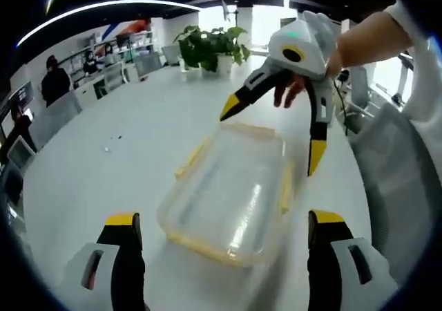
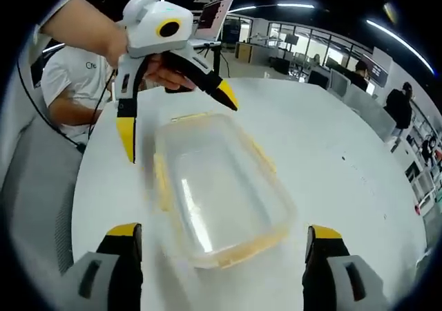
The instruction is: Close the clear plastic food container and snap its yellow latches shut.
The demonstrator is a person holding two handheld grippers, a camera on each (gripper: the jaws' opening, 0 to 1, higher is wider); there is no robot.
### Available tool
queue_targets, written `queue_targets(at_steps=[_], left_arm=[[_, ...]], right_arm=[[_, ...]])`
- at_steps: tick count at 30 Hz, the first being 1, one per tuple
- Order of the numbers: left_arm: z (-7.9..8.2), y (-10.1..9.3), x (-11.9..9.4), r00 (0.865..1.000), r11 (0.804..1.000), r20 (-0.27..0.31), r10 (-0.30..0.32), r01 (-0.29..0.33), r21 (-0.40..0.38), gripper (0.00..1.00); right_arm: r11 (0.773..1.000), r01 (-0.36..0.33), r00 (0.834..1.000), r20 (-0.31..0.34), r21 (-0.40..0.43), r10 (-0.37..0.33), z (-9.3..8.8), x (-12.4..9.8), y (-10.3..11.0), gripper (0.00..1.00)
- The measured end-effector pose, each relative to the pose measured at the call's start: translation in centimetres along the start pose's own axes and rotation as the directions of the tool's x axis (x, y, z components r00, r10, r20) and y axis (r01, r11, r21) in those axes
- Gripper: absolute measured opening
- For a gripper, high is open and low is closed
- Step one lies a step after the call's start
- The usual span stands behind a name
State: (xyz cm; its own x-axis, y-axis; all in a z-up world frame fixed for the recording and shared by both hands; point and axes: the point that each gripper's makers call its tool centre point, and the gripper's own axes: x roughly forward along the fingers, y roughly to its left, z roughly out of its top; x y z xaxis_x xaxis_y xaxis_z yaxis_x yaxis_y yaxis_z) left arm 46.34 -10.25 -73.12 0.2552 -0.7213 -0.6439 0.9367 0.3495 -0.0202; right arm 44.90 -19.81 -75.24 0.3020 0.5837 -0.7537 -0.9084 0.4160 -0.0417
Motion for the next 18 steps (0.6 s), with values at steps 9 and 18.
queue_targets(at_steps=[9, 18], left_arm=[[0.3, -0.5, -0.9, 1.000, 1.000, 0.003, 0.019, -0.019, 0.011, 0.99], [1.3, -2.0, -1.9, 1.000, 0.999, 0.015, 0.023, -0.024, 0.028, 0.99]], right_arm=[[1.000, 0.025, 1.000, 0.003, -0.007, -0.025, 0.3, -1.0, 0.0, 0.99], [0.999, 0.038, 0.999, 0.026, -0.016, -0.037, 1.2, -2.3, 0.9, 0.99]])
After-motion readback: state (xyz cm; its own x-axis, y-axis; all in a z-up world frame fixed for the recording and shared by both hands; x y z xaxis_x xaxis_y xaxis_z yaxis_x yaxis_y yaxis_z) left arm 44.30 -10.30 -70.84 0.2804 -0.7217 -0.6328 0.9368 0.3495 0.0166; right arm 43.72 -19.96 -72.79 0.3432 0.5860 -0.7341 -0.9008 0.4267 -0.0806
